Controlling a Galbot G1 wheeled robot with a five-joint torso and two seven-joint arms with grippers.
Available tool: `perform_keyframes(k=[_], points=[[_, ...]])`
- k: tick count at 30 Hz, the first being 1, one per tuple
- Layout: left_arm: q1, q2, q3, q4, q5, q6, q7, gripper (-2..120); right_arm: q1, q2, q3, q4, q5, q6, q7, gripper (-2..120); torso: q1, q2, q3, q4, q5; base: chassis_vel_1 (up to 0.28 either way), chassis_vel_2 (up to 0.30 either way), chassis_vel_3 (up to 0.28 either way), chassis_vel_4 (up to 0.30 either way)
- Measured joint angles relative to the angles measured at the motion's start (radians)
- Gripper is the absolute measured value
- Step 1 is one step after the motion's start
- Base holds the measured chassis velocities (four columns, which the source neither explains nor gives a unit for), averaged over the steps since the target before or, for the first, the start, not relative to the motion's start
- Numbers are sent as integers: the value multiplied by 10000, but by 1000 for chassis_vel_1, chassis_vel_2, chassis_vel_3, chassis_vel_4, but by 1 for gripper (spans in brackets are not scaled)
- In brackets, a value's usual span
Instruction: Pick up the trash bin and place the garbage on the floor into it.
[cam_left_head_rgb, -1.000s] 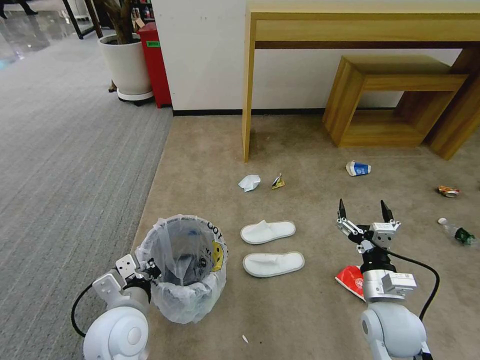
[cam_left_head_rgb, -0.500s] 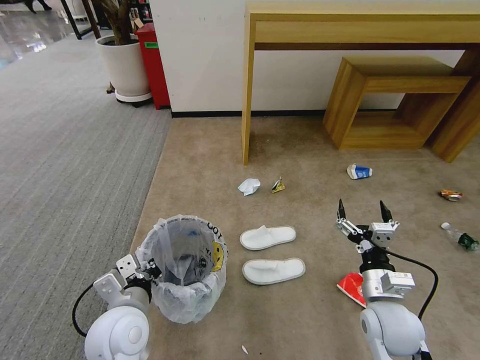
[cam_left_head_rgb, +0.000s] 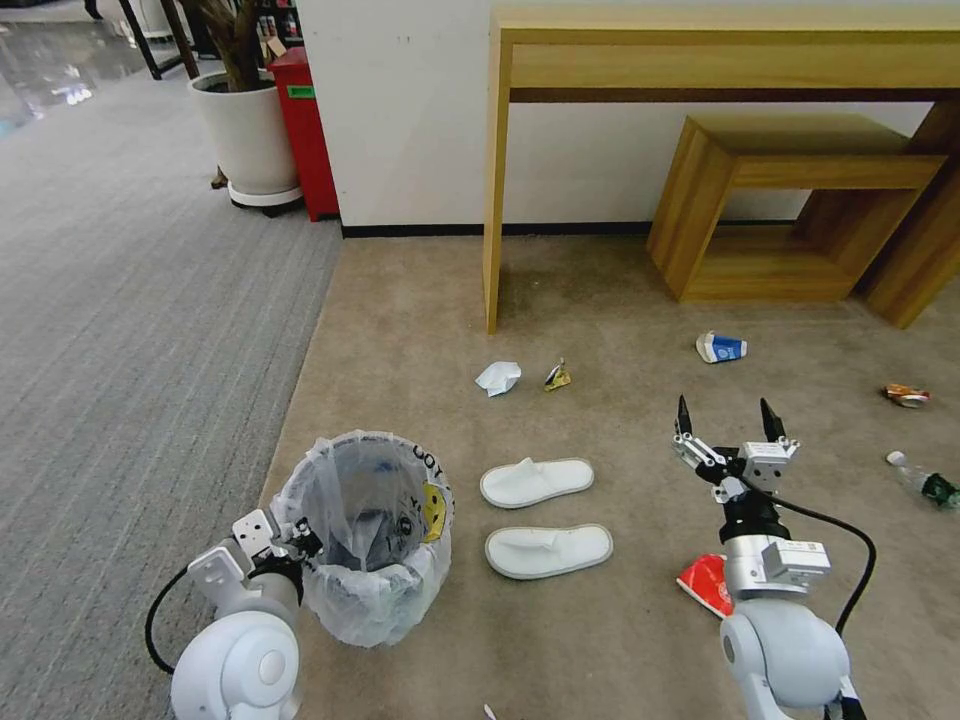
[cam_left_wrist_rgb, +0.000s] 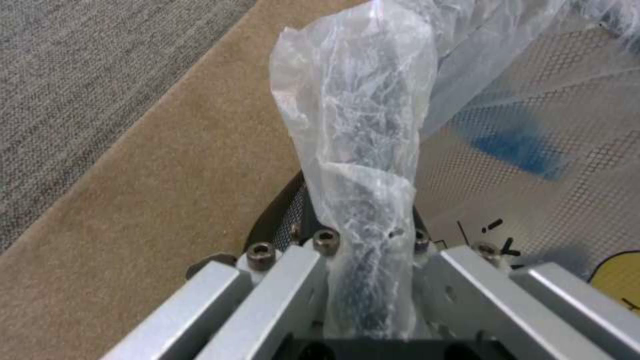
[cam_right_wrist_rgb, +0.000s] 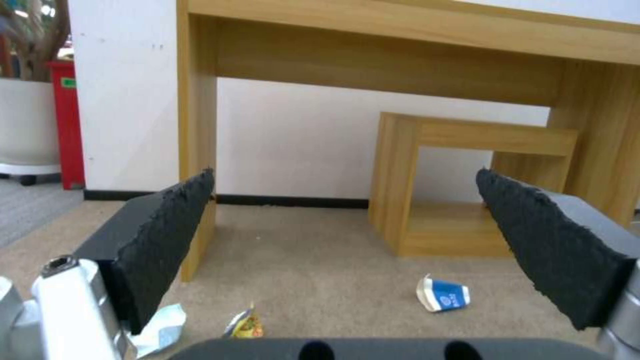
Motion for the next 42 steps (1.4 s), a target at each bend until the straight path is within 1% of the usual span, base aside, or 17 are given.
perform_keyframes(k=[3,8,11,12,14,16,19,21,24,26,27,29,31,33,35,38,42], points=[[20,-28,26,37,41,-3,4,1,80,-134,-24,-7,204,-90,-26,100,0,0,0,0,-1,0,0,0,0],[24,-71,45,55,73,-26,17,1,218,-421,-212,4,695,-891,81,100,0,0,0,0,0,0,0,0,0],[22,-68,28,57,77,-35,23,1,269,-706,-498,95,1439,-2031,748,100,0,0,0,0,0,0,0,0,0],[22,-68,28,57,77,-35,23,1,269,-706,-498,95,1439,-2031,748,100,0,0,0,0,0,0,0,0,0],[6,-68,10,96,79,-46,24,1,326,-1014,-649,62,1558,-2922,1061,100,0,0,0,0,1,0,0,0,0],[-2,-76,8,113,84,-50,25,1,369,-1172,-721,-30,1569,-3117,1064,100,0,0,0,-1,-2,0,0,0,0],[-17,-103,11,152,106,-73,37,1,501,-1497,-1138,-322,2212,-3357,1452,100,0,0,1,0,2,0,0,0,0],[-15,-117,11,186,157,-84,60,1,568,-1693,-1507,-506,3298,-3712,2177,100,0,0,0,1,-1,0,0,0,0],[-6,-140,24,225,233,-97,123,1,621,-1672,-1741,-595,4264,-4172,2932,100,0,0,1,1,1,0,0,0,0],[-8,-185,58,294,326,-121,165,1,734,-1489,-1974,-589,5751,-4921,3985,100,0,1,0,-1,-1,0,0,0,0],[-8,-185,58,294,326,-121,165,1,734,-1489,-1974,-589,5751,-4921,3985,100,0,1,0,-1,-1,0,0,0,0],[-20,-215,69,335,372,-124,175,1,855,-1395,-2149,-548,7090,-5550,4729,100,0,0,0,1,0,0,0,0,0],[-24,-221,66,340,384,-126,176,1,917,-1386,-2222,-596,7471,-5629,4893,100,0,0,0,0,-2,0,0,0,0],[-38,-250,63,356,402,-126,179,1,1130,-1296,-2419,-710,8542,-5824,5412,100,0,0,0,0,-1,0,0,0,0],[-40,-263,60,366,411,-127,180,1,1199,-1253,-2480,-755,8771,-5875,5558,100,0,0,0,0,-2,0,0,0,0],[-41,-330,35,408,446,-144,180,1,1469,-958,-2859,-1232,9461,-6013,6222,100,0,0,0,0,-1,0,0,0,0],[-33,-362,13,432,463,-166,182,1,1704,-679,-3091,-1714,9681,-5975,6540,100,-1,-1,0,0,-1,0,0,0,0]])
